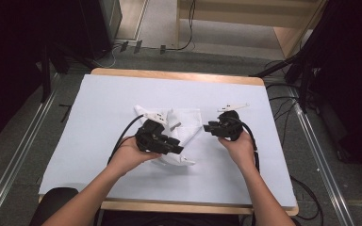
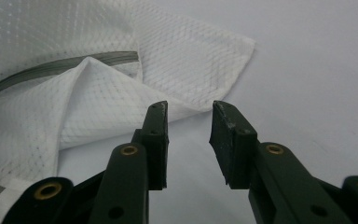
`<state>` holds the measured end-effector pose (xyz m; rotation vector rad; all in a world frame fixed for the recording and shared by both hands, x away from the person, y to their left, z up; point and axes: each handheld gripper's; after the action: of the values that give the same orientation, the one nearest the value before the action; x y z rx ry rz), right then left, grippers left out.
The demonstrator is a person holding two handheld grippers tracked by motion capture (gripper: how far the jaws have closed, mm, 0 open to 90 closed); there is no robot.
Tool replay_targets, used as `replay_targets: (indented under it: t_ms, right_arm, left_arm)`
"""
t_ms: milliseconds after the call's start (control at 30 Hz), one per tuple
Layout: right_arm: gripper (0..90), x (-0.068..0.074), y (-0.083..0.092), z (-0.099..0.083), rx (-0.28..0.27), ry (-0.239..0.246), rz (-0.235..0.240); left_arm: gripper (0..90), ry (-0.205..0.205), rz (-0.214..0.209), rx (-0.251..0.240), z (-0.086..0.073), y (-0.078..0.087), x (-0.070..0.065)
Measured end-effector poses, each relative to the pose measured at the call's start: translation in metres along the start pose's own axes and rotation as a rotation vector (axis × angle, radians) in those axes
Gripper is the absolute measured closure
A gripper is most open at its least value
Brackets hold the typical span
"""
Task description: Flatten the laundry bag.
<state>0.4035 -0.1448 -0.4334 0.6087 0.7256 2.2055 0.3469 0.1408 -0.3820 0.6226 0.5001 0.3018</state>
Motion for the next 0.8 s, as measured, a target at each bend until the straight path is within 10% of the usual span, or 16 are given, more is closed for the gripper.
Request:
replay_targets:
  t_ms: [367,800]
  right_arm:
    - [67.5,0.025,0.004,0.012,0.007,0.037,0.046]
    - [63.4,0.061,-0.008,0.037,0.017,0.09,0.123]
  left_arm:
    - [61.1,0.069,0.148,-0.079,-0.008,0.056,0.034]
    - [56.7,0.116,0.223,-0.082,-0.032,0.066,0.064]
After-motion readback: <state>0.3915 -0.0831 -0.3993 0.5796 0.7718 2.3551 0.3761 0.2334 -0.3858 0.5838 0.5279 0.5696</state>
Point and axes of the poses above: each handheld gripper's, and its own axes: y roughly backward along the jaws, z roughly out of its top, x roughly to its left, and after that the axes turned 2 degrees about -x, right-handed
